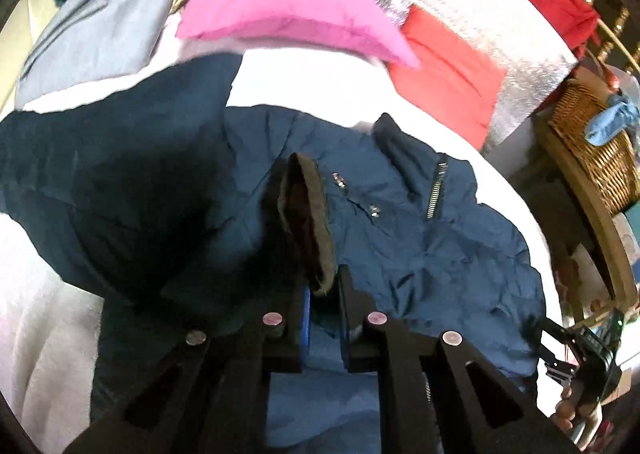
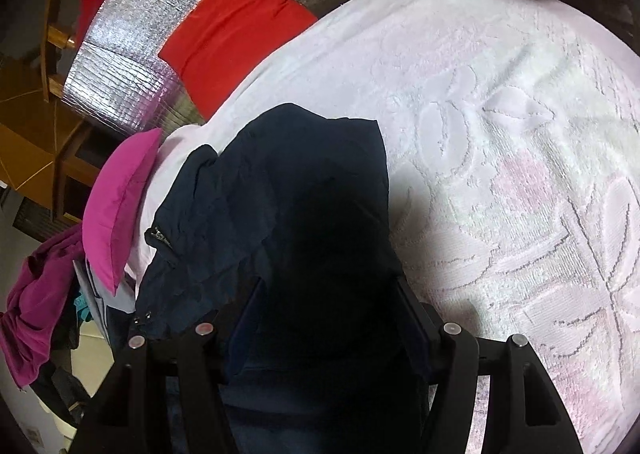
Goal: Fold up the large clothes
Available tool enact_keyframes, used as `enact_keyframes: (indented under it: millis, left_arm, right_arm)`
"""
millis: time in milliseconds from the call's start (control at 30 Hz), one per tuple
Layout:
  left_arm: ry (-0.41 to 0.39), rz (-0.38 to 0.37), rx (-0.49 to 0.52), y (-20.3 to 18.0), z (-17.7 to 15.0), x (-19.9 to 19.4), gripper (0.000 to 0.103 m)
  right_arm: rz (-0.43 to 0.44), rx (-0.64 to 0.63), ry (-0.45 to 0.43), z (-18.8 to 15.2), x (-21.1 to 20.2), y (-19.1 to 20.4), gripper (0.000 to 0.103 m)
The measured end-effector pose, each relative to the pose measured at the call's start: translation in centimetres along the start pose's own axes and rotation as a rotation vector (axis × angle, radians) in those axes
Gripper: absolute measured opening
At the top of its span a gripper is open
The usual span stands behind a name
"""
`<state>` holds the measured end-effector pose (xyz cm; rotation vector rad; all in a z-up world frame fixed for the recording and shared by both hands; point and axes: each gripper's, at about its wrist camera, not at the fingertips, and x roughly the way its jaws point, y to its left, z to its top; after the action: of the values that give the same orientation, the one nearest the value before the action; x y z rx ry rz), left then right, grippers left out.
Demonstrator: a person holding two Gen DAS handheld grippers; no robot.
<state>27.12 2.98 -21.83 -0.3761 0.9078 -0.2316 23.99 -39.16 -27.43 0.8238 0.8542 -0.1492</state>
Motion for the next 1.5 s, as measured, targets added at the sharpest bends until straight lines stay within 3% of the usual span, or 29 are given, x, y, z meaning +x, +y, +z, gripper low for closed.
enact_keyframes:
  millis: [100, 200, 333, 433, 500, 567, 700, 767, 800, 833, 867, 1000, 1200, 1300, 1500]
  left_arm:
    - [-0.024, -0.016, 0.024, -0.3, -0.1, -1.6, 0.011]
    - [-0.011, 0.013, 0.043, 0.1, -0.6, -2.4, 0.011]
    - [0.102, 0.062, 0.033, 1.6, -1.1, -0.2, 0.012]
    - [0.155, 0.099, 0.051, 1.8, -1.1, 1.2, 0.019]
    - [0.158, 0.119, 0.052, 2.0, -1.0, 1.2, 0.028]
    - [0.137, 0.126, 0.054, 2.1, -0.8, 0.5, 0.029]
    - [0.082, 0.122, 0.087, 2.2, -0.7, -2.0, 0.03]
    - [0.041, 0.098, 0.091, 2.8, -0.2, -3.7, 0.041]
    - [0.022, 0.086, 0.081, 3.3, 0.1, -4.4, 0.055]
    - [-0.004, 0.08, 0.063, 4.0, 0.4, -5.2, 0.065]
    - [-0.035, 0.083, 0.037, 5.1, 0.8, -6.1, 0.067]
    - [-0.09, 0.098, -0.123, 10.3, 2.4, -7.8, 0.075]
    - [-0.118, 0.094, -0.462, 20.3, 3.4, -8.4, 0.076]
    - [-0.131, 0.075, -0.568, 23.9, 3.4, -7.7, 0.076]
    - [-0.122, -0.054, -0.728, 28.5, 4.0, -4.4, 0.076]
  right_arm:
    - [0.0, 0.007, -0.001, 0.0, -0.2, -0.1, 0.068]
    - [0.002, 0.021, -0.006, 0.0, -0.4, -0.2, 0.068]
    - [-0.014, -0.008, -0.057, -0.2, -1.7, 1.1, 0.068]
    - [-0.038, -0.088, -0.141, -0.8, -3.3, 3.4, 0.068]
    - [-0.037, -0.168, -0.178, -1.5, -4.0, 5.3, 0.067]
    - [-0.021, -0.233, -0.186, -2.5, -4.0, 7.1, 0.067]
    - [-0.019, -0.354, -0.098, -4.7, -1.6, 10.1, 0.06]
    - [-0.016, -0.379, -0.026, -5.6, 0.1, 10.9, 0.06]
    - [-0.033, -0.385, 0.03, -6.1, 1.5, 11.1, 0.06]
    - [-0.059, -0.384, 0.078, -6.4, 2.7, 11.0, 0.06]
    - [-0.098, -0.386, 0.123, -6.8, 4.0, 10.7, 0.06]
    - [-0.086, -0.387, 0.102, -6.9, 3.5, 10.8, 0.06]
    - [-0.026, -0.356, 0.025, -6.6, 1.0, 10.7, 0.06]
    - [-0.015, -0.351, 0.014, -6.4, 0.7, 11.0, 0.06]
    - [-0.038, -0.381, 0.017, -6.8, 1.3, 12.1, 0.06]
